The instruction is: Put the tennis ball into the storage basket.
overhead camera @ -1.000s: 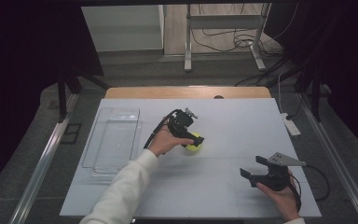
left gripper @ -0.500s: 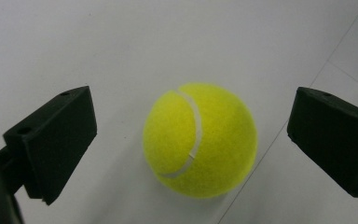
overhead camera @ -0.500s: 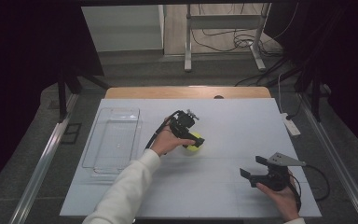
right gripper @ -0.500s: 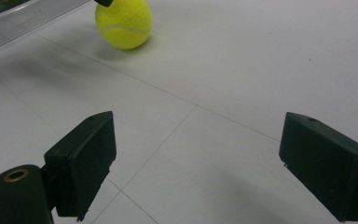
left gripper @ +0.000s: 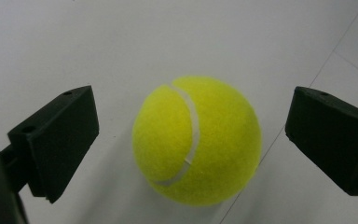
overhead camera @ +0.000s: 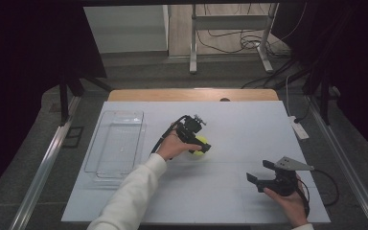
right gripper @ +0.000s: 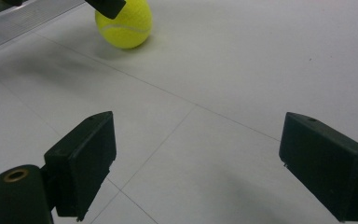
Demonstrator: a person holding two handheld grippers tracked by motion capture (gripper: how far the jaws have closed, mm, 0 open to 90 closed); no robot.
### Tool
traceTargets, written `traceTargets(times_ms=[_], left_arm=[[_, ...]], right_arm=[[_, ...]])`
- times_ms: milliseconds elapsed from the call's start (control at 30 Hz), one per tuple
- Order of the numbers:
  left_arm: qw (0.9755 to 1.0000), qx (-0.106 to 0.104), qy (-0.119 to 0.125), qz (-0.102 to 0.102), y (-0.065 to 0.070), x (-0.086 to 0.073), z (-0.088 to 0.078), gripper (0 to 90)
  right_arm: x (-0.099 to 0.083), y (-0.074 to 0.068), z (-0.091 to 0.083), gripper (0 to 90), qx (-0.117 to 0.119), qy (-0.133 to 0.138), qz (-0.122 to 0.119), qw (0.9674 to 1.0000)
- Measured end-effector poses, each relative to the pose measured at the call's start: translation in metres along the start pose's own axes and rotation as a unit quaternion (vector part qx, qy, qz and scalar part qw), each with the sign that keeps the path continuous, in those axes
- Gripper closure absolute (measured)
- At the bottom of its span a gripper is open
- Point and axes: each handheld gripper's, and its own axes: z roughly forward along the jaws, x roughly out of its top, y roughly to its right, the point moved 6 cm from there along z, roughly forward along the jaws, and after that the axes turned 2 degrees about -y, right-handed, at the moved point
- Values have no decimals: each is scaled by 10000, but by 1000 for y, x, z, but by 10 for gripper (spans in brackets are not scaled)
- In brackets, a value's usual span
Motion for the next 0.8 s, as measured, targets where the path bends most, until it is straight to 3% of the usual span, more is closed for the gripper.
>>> traceTargets(times_ms=[167, 600, 800], left_arm=[[9999, -18, -125, 92, 1, -1, 6, 33], [9997, -40, -214, -55, -1, -4, 17, 34], [9996, -33, -274, 18, -1, -5, 17, 104]], right_arm=[[0, 0, 0, 111, -3, -1, -4, 10000], [-1, 0, 0, 111, -12, -18, -11, 10000], [-1, 1, 0, 111, -19, -22, -5, 10000]])
